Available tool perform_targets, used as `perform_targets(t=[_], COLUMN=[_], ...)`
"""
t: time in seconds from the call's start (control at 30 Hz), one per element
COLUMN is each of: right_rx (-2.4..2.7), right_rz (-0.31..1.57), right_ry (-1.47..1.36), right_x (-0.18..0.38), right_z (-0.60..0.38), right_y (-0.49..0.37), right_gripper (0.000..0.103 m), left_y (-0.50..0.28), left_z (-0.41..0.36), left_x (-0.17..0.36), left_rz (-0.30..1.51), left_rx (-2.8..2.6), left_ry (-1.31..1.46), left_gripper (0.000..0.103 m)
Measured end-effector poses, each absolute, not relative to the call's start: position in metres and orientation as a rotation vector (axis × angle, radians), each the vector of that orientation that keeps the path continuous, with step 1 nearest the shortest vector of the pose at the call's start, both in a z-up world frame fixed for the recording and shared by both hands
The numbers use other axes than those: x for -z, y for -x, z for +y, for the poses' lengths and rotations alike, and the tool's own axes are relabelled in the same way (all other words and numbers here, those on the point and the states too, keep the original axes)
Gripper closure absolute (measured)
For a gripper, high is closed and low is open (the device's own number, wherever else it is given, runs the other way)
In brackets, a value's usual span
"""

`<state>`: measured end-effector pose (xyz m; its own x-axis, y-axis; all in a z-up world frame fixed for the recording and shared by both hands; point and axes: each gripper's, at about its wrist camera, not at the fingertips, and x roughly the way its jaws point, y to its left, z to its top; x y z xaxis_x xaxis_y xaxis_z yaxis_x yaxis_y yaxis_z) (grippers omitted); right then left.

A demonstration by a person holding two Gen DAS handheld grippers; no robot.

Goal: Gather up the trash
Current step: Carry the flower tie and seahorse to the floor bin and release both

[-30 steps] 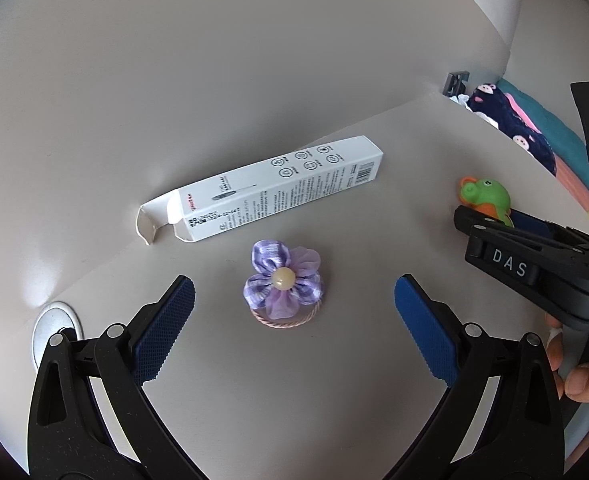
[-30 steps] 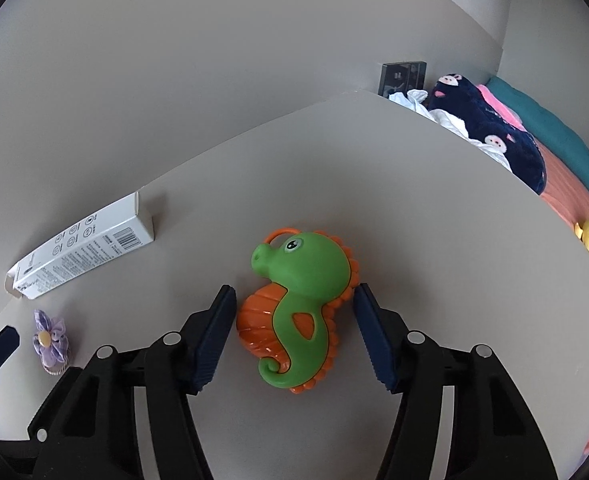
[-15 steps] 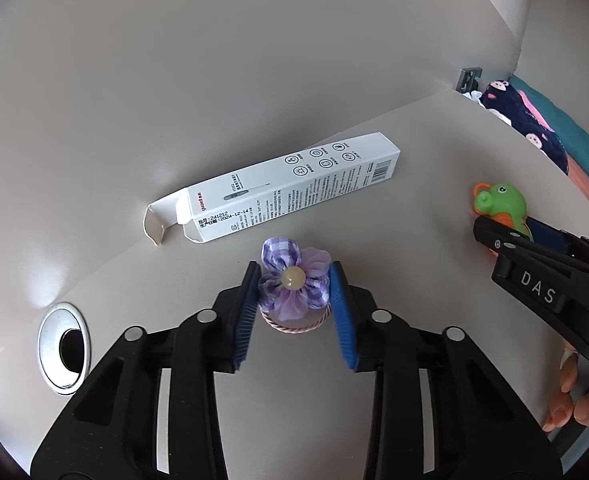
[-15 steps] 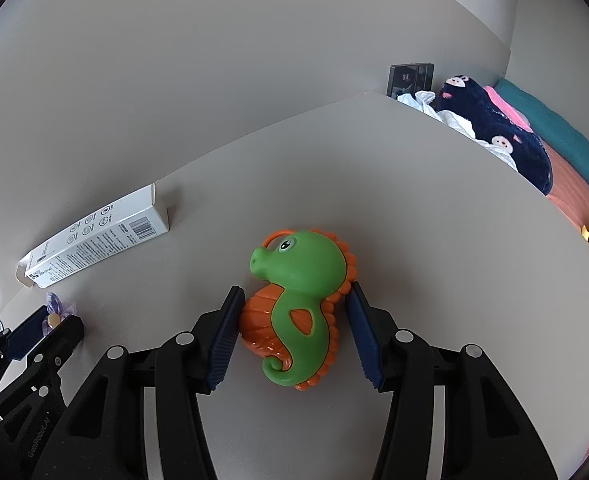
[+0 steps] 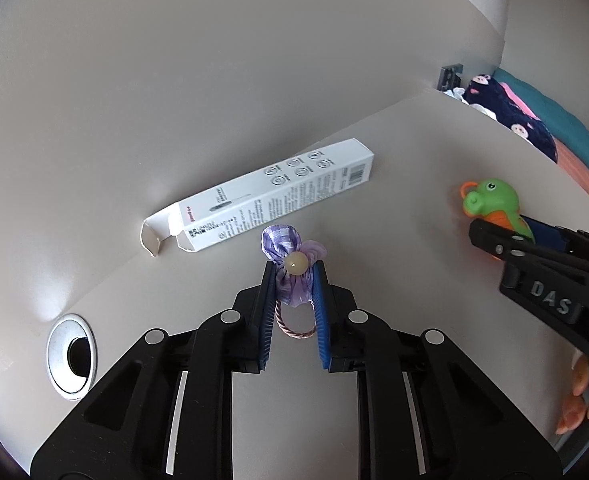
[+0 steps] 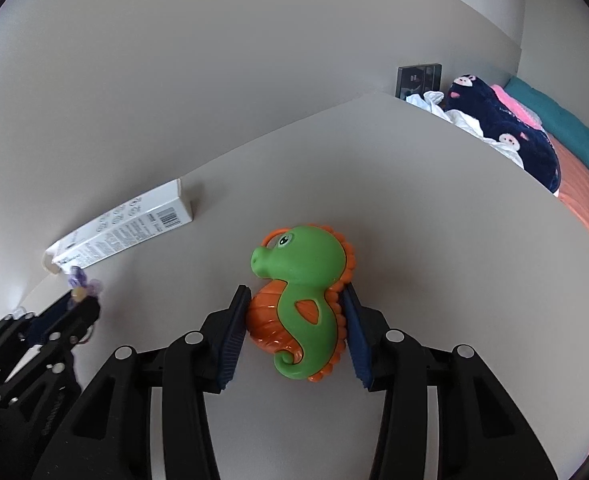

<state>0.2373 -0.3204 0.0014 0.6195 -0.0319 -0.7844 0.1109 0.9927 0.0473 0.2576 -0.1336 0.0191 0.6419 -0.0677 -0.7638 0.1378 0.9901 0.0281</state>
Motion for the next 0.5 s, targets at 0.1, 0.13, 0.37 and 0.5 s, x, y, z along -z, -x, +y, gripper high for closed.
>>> perform_targets(t=[0.1,0.13,0.37,0.5], right_rx=[0.078,0.081,0.093,0.101], right_rz=[0.889,0.888,0.867,0.852], right_ry=[-0.105,-0.102,-0.121,-0.135], right_x=[-0.009,-0.011,-0.028,-0.037], right_z=[-0.325,-0.327,-0.339,-0.344], right_y=[-0.227,-0.225,-0.197,-0.178], right_gripper=[0.056,0.056,0.056,0.056], left_y=[-0.252,-0.25,-0.231,-0.214], left_z=[-0.136,-0.138,-0.152,-0.157], left_x=[-0.021,-0.023,-0.03,-0.04], left_rz=[0.866,0.865,0.857,0.834], left_rx=[0.119,0.125,0.166,0.188], left_ry=[-0.08,-0.075,-0.095,-0.115], left_gripper=[0.086,0.086,0.086,0.086])
